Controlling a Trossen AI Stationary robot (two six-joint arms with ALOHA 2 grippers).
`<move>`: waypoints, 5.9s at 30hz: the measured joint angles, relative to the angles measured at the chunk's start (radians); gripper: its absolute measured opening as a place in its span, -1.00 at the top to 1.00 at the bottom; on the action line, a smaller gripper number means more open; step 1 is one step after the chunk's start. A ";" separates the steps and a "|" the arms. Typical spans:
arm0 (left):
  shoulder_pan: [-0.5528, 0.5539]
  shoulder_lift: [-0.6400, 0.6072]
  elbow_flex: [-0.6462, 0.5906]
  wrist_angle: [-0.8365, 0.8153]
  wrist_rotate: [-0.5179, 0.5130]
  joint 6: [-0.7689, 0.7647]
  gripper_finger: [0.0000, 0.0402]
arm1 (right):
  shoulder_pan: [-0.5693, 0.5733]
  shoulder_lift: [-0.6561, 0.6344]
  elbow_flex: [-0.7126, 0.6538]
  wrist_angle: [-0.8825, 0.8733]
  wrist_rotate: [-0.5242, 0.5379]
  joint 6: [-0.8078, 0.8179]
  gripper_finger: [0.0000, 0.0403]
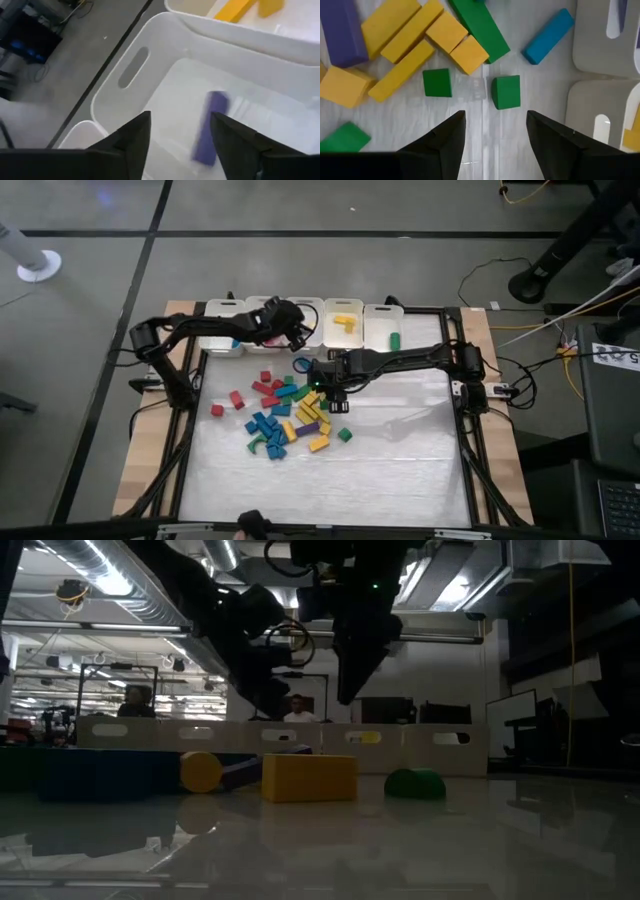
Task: Sort blocks
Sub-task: Put the violet block into the middle white bin, then put the green block into the right white bin, then put the red block into the middle left white bin
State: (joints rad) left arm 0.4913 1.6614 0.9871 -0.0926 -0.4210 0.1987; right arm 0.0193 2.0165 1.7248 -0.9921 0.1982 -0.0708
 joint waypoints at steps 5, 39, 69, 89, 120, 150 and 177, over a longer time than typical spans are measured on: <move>-0.008 -0.050 0.008 -0.052 -0.003 0.040 -0.06 | -0.011 0.026 -0.029 0.063 -0.024 -0.018 -0.04; -0.338 -0.586 0.018 -0.856 0.054 -0.487 0.01 | -0.203 0.032 -0.325 0.520 -0.270 -0.119 -0.04; -0.740 -0.586 -0.094 -1.052 0.193 -1.074 0.01 | -0.203 0.020 -0.108 0.168 -0.252 -0.135 0.36; -0.747 -0.585 -0.282 -0.874 0.189 -1.054 0.01 | -0.291 0.020 0.179 -0.475 0.120 -0.105 0.33; -0.746 -0.586 -0.296 -0.902 0.247 -1.460 0.01 | -0.577 0.019 0.179 -0.460 -0.035 0.021 -0.24; -0.682 -0.585 -0.457 -0.761 0.242 -2.111 0.01 | -0.569 0.019 0.179 -0.337 -0.061 0.022 -0.39; -0.580 -0.587 -0.555 -0.651 0.331 -2.070 0.07 | -0.568 0.019 0.179 -0.287 -0.060 0.014 -0.39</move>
State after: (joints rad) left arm -0.0887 1.0740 0.4320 -0.7435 -0.0905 -1.8709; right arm -0.5492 2.0357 1.9034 -1.2793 0.1379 -0.0566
